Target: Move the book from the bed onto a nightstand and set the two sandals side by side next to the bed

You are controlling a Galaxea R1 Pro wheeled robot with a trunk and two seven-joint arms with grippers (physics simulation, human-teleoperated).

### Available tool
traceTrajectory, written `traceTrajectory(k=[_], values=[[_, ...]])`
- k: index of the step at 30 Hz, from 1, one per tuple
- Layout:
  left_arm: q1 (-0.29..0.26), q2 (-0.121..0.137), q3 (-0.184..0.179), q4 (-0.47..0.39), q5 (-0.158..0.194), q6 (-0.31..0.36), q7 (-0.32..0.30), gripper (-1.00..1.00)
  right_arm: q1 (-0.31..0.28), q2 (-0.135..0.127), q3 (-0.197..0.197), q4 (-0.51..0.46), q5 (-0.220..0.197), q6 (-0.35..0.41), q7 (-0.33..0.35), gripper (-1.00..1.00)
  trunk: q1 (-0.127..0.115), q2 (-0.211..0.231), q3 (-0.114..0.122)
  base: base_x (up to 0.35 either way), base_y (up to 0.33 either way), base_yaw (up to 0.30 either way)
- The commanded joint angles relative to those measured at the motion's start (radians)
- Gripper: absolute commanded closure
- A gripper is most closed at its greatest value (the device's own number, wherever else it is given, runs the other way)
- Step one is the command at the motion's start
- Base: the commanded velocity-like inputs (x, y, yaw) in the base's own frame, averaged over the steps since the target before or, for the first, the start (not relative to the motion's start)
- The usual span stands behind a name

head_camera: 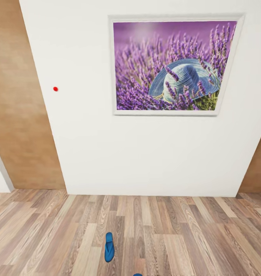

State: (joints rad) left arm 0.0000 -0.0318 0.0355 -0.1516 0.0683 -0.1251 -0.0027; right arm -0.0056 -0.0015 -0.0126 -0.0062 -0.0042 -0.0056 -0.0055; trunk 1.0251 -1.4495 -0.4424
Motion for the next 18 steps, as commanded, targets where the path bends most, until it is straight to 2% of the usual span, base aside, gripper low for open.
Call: traceTrajectory(k=[1,18], values=[[0.000,0.000,0.003,0.000,0.007,-0.002,0.000,-1.00,-0.001,0.000,-0.001,0.000,0.000,-0.001,-0.001,-1.00,0.000,0.000,-0.001,0.000,0.000,-0.283],[0.000,0.000,0.003,0.000,0.007,-0.002,0.000,-1.00,-0.001,0.000,-0.001,0.000,0.000,-0.001,0.000,-1.00,0.000,0.000,-0.001,0.000,0.000,-0.283]])
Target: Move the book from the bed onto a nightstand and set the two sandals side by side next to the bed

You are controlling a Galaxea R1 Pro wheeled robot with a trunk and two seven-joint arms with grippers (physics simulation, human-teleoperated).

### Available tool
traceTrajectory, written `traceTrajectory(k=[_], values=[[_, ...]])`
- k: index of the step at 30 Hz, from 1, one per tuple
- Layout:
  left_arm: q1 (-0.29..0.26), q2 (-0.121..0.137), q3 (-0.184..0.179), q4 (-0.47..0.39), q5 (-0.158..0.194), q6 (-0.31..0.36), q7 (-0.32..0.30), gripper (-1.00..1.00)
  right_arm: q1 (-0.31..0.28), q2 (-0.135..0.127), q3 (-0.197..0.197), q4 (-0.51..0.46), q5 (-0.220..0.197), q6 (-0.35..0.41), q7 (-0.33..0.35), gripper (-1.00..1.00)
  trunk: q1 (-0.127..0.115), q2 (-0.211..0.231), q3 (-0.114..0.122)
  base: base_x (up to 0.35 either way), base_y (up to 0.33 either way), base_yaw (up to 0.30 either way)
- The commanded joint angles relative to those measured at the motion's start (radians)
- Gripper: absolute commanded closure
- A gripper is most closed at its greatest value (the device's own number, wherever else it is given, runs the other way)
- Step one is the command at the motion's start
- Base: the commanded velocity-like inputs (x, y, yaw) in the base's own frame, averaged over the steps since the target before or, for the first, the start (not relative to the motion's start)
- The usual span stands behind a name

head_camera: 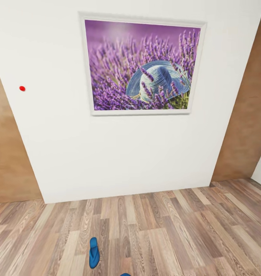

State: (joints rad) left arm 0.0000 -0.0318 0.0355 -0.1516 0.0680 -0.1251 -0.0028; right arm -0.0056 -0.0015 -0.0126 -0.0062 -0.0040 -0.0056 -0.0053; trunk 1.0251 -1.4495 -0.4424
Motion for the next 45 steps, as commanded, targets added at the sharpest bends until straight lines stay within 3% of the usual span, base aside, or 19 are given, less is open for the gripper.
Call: traceTrajectory(k=[1,23,45], values=[[0.000,0.000,0.003,0.000,0.007,-0.002,0.000,-1.00,-0.001,0.000,-0.001,0.000,0.000,-0.001,-0.001,-1.00,0.000,0.000,-0.001,0.000,0.000,-0.280],[0.000,0.000,0.003,0.000,0.007,-0.002,0.001,-1.00,-0.001,0.000,-0.001,0.000,0.001,-0.001,0.001,-1.00,0.000,0.000,-0.001,0.000,0.000,-0.267],[0.000,0.001,0.004,-0.001,0.009,-0.003,0.001,-1.00,-0.001,0.000,0.000,0.000,0.001,-0.004,0.002,-1.00,0.000,0.000,-0.001,0.000,0.000,-0.106]])
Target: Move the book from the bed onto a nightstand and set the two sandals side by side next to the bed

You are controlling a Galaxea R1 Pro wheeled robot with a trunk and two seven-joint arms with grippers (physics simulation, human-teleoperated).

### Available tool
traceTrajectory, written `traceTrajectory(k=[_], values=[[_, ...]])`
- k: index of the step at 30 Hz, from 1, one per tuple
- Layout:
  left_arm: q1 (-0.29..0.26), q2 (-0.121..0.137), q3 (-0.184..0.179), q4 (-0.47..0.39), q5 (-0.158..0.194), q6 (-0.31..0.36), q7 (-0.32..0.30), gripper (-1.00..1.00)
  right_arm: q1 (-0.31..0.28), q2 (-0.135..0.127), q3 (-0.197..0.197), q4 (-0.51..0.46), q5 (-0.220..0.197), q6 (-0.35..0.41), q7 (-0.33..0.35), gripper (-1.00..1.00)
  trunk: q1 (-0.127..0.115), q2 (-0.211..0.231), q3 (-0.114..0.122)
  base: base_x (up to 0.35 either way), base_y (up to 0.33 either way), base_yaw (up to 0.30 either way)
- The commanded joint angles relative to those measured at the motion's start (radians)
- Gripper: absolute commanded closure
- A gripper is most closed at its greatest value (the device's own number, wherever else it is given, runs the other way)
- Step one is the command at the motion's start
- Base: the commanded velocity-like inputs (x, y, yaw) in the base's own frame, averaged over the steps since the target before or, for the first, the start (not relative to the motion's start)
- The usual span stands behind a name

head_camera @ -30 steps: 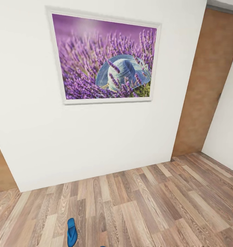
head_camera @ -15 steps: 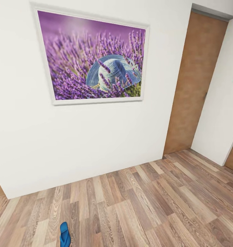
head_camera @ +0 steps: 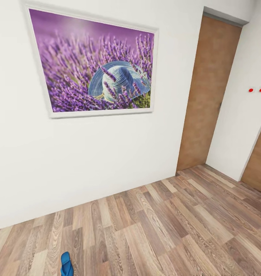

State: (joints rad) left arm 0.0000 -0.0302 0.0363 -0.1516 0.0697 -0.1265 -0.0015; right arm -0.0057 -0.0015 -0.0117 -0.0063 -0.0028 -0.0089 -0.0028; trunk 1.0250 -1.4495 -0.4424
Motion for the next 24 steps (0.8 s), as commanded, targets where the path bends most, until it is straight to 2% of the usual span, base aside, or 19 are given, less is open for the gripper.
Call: traceTrajectory(k=[1,14,24], values=[[0.000,0.000,0.003,-0.001,0.008,-0.002,0.000,-1.00,0.000,0.000,0.000,0.000,0.000,-0.002,0.000,-1.00,0.000,0.000,-0.001,0.033,0.000,-0.065],[0.000,0.000,0.004,-0.002,0.009,-0.002,0.000,-1.00,0.000,-0.001,-0.001,0.000,0.000,-0.004,-0.003,-1.00,0.000,0.000,-0.001,0.256,0.000,-0.011],[0.000,-0.001,0.004,-0.002,0.009,-0.002,0.000,-1.00,0.000,-0.004,-0.002,0.000,0.000,-0.004,-0.003,-1.00,0.000,0.000,-0.001,0.022,-0.007,0.000]])
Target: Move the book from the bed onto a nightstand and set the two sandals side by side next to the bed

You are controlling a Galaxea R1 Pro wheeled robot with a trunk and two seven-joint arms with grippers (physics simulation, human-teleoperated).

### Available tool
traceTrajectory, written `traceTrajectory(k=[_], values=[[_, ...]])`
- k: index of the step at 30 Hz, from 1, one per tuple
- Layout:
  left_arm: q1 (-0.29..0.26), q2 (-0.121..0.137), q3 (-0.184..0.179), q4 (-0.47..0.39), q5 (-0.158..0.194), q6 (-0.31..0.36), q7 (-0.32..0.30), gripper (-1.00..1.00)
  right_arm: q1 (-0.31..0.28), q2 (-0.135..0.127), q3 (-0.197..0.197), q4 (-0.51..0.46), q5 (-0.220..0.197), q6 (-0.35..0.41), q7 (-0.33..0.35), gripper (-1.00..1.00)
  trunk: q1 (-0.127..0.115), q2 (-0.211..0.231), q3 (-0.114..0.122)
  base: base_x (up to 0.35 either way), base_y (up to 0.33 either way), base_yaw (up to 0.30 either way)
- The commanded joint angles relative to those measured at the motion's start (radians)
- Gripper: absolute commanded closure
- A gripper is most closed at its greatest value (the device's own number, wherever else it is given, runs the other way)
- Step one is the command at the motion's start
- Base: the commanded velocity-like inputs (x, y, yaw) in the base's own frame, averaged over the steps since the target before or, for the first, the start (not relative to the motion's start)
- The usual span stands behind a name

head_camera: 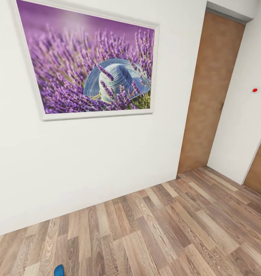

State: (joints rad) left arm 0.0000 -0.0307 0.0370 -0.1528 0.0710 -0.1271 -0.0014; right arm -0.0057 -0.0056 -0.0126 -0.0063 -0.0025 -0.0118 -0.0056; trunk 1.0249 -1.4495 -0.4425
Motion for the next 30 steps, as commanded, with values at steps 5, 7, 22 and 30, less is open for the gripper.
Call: traceTrajectory(k=[5,7,22,30], values=[[0.000,-0.001,0.003,0.000,0.007,-0.002,0.000,-1.00,0.000,0.000,-0.001,0.000,-0.001,-0.002,-0.001,-1.00,0.000,0.000,-0.001,0.040,-0.049,0.000],[0.000,-0.001,0.003,-0.001,0.007,-0.002,0.000,-1.00,0.000,-0.001,-0.001,0.000,-0.001,-0.001,-0.001,-1.00,0.000,0.000,-0.001,0.013,-0.017,0.000],[0.000,0.005,0.003,-0.059,0.004,-0.001,0.001,-1.00,0.000,0.001,-0.001,0.000,0.001,-0.002,-0.001,-1.00,0.000,0.000,-0.001,0.002,-0.073,0.000],[0.000,0.006,0.003,-0.170,0.002,0.002,0.004,-1.00,0.000,0.001,-0.001,0.000,0.001,-0.002,-0.001,-1.00,0.000,0.000,-0.001,0.000,-0.003,0.000]])
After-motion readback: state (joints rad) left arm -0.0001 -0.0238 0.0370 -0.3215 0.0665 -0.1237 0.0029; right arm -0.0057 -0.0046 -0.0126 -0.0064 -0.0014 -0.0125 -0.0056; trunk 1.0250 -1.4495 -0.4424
